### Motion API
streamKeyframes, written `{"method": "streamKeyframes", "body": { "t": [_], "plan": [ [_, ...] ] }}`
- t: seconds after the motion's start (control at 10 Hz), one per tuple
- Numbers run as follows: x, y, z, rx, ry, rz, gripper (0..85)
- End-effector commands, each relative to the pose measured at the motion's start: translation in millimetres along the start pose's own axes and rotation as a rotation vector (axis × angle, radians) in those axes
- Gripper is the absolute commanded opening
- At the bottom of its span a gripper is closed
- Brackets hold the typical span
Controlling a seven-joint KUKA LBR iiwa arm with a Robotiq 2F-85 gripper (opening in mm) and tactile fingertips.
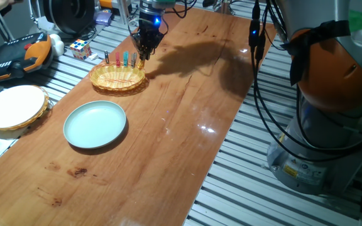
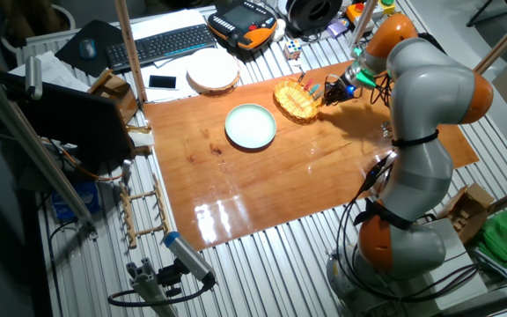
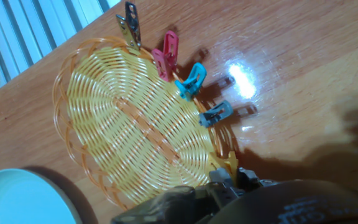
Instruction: Use a clamp
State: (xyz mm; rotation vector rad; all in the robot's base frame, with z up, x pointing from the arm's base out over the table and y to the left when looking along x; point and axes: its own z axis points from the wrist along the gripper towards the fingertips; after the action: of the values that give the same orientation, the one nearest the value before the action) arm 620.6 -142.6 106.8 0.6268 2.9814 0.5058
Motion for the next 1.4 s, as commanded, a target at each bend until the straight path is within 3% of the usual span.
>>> {"method": "streamKeyframes", "body": {
  "t": [0.0,0.3,0.6,0.7,1.2,1.3],
  "plan": [
    [0.9,1.6,-4.5,0.008,-0.001,0.001,0.7],
    [9.1,21.6,-25.3,0.053,-0.001,0.007,0.7],
    [17.6,51.5,-33.5,0.112,-0.001,0.012,0.7],
    [20.3,61.0,-33.2,0.130,-0.002,0.011,0.7],
    [41.9,103.6,-18.9,0.137,0.018,-0.019,0.7],
    [48.3,113.4,-15.0,0.168,0.017,-0.036,0.7]
  ]
}}
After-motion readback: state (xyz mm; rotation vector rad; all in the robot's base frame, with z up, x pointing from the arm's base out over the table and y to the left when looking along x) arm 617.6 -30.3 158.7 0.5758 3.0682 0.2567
